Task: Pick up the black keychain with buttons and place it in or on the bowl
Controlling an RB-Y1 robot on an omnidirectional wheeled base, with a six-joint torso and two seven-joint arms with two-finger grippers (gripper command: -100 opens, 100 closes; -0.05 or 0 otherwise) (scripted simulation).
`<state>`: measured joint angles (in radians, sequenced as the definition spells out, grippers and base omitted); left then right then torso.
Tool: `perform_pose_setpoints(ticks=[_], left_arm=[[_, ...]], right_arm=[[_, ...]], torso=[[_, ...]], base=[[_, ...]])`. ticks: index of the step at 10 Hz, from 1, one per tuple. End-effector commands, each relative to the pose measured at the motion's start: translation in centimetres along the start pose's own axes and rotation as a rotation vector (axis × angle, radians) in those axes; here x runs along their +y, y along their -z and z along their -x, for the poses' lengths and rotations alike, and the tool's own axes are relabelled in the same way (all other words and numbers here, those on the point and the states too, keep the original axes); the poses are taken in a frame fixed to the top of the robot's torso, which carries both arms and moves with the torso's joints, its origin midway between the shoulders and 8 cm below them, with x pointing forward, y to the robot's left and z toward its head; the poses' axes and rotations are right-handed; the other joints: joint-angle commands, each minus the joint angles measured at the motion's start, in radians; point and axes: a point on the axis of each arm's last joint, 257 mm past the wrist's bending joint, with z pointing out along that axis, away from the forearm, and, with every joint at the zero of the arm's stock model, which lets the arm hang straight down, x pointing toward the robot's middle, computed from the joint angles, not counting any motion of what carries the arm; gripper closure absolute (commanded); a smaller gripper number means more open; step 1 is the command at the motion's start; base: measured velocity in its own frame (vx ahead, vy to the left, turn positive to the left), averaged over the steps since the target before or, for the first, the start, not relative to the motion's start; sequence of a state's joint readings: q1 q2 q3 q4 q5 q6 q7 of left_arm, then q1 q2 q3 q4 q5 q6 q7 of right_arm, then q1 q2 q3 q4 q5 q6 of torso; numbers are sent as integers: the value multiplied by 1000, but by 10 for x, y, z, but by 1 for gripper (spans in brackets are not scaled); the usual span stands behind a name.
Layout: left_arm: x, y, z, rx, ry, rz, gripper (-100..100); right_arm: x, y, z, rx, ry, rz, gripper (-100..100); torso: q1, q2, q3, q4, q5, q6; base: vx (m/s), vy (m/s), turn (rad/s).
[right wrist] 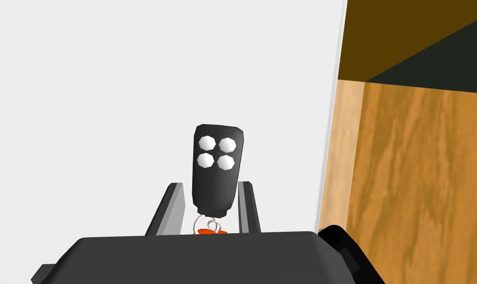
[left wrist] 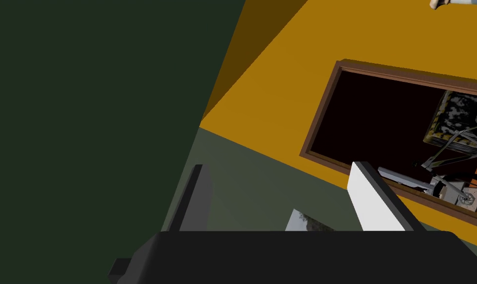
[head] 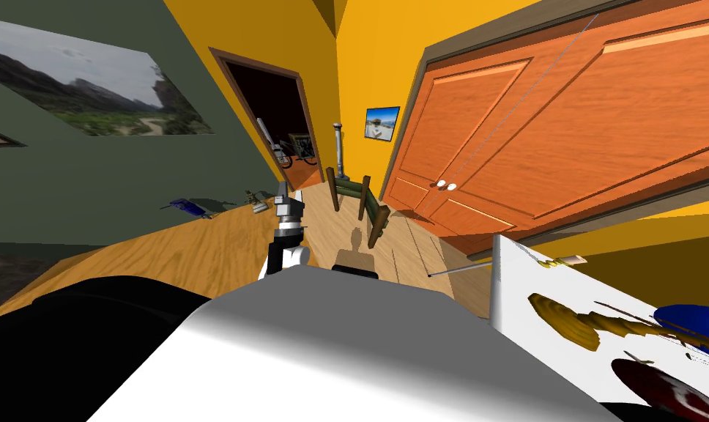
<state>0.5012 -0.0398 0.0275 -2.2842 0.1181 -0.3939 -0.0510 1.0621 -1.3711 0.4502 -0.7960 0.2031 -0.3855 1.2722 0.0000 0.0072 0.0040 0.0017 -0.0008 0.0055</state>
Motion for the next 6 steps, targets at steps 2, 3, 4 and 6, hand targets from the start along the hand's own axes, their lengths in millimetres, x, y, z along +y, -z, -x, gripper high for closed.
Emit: perform_pose_setpoints(ticks=[2,3,4,6], left_arm=[[0,0,0,0,0,0,0],[0,0,0,0,0,0,0],[0,0,0,0,0,0,0],[0,0,0,0,0,0,0]], right_arm=[[-19,16,-13,4,17,-7,100],[-27,22,-18,5,27,-9,100],[-36,29,-22,6,37,-12,100],[-56,44,-30,6,58,-18,100]], torso=[[-2,1,0,0,0,0],[-3,1,1,0,0,0],[-4,2,1,0,-1,0],[-4,3,2,1,-1,0]], base=[[-97,-77,-68],[-109,-99,-68],[-124,-70,-72],[-122,-91,-82]])
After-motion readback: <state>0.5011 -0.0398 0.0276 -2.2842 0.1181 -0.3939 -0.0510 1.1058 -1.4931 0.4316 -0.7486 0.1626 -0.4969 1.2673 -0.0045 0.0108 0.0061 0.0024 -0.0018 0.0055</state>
